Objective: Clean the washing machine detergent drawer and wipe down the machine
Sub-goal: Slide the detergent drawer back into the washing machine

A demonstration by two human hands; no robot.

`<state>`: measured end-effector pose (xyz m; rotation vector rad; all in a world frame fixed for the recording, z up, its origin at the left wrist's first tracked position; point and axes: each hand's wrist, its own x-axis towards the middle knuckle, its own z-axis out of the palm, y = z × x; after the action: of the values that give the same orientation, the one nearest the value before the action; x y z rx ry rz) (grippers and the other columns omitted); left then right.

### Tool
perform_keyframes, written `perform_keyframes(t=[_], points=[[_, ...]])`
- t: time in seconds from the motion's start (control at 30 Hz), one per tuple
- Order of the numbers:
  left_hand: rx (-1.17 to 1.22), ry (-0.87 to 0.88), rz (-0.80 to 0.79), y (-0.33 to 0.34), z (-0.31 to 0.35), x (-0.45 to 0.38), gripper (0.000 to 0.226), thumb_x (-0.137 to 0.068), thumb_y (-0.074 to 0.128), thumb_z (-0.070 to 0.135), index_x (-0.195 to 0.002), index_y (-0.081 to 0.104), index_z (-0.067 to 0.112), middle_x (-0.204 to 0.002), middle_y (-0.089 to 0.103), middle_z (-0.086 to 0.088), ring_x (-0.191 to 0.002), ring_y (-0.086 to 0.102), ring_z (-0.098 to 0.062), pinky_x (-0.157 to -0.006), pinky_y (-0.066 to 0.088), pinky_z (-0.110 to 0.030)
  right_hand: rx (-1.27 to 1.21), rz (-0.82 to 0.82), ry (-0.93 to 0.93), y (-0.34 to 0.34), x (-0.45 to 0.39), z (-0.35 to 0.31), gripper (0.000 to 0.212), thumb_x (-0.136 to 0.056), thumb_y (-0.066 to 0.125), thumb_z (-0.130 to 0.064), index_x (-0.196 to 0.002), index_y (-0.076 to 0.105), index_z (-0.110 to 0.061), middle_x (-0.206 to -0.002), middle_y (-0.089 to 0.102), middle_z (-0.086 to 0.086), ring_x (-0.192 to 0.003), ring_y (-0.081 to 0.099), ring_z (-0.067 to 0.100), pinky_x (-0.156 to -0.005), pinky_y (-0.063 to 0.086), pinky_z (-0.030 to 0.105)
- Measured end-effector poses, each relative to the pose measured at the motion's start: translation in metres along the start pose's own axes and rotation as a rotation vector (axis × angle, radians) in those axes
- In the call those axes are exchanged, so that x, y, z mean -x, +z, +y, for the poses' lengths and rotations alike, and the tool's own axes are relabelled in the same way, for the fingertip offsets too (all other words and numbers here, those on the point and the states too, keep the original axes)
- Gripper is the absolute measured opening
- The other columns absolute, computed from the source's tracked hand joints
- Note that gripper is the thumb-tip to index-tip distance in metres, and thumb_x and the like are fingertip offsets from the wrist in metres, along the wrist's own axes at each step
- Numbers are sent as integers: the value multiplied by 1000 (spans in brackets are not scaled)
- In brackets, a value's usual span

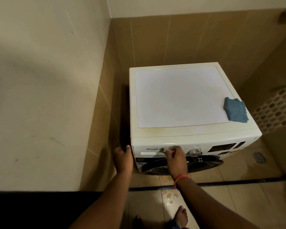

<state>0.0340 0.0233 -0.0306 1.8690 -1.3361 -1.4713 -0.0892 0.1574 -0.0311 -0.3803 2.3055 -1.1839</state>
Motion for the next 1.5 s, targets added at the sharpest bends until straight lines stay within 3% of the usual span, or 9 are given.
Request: perform_keyframes(t=[0.07,0.13,0.3,0.47,0.57,0.9,1.13,1.3,1.5], points=[[283,-277,-109,-2,-10,3,42,-100,48,44,-129,51,13,-117,62,-14,-103,61,-27,-95,48,-43,-324,-66,324,10,4,4,33,-98,50,-42,-111,51,-12,-105,62,9,-101,62,27,-89,52,40],[419,-399,-203,-2,-16,5,60,-100,38,53,-146,37,15,-134,56,-16,-119,57,-30,-100,47,-45,-570,-137,487,18,2,6,51,-98,42,-53,-126,45,-10,-114,61,12,-105,61,26,-93,52,46],[632,-480,-340,14,-8,12,79,-96,30,66,-154,18,14,-141,49,-25,-129,50,-36,-111,36,-52,-988,-125,623,42,-11,-2,81,-92,35,-70,-146,33,-10,-125,58,16,-110,60,27,-94,49,47],[756,-514,-378,35,-3,4,86,-90,32,74,-147,35,11,-145,42,-27,-134,43,-37,-112,35,-50,-1171,-46,683,56,-21,-2,82,-90,37,-72,-136,41,-5,-122,55,15,-105,59,27,-101,46,49],[742,-487,-382,36,-6,6,82,-88,40,73,-145,38,13,-142,46,-24,-132,46,-35,-111,38,-47,-1108,-75,688,58,-17,3,77,-87,40,-75,-122,53,-7,-112,58,9,-88,55,22,-93,49,48],[354,-490,-390,18,-59,41,50,-93,49,55,-128,51,19,-123,62,-12,-105,62,-23,-88,51,-46,-783,-251,715,27,39,46,66,-81,60,-66,-122,55,-14,-106,67,7,-94,65,22,-90,51,50],[173,-434,-199,-3,-87,67,69,-83,61,50,-138,39,15,-130,59,-12,-114,61,-32,-96,47,-56,-615,-241,756,4,74,65,84,-69,71,-60,-136,43,-18,-117,58,7,-101,56,26,-70,52,45],[-64,-277,-51,-6,-94,79,83,-81,62,54,-141,32,6,-135,52,-18,-121,53,-40,-101,44,-47,-523,-282,723,-17,86,64,80,-76,71,-51,-141,36,-18,-125,52,11,-105,55,30,-79,52,53],[-693,247,40,-21,-95,105,70,-87,63,45,-142,34,13,-141,45,-15,-126,44,-37,-101,43,-50,100,-96,140,-49,100,68,71,-82,74,-35,-134,33,-10,-134,45,14,-113,49,29,-86,50,39]])
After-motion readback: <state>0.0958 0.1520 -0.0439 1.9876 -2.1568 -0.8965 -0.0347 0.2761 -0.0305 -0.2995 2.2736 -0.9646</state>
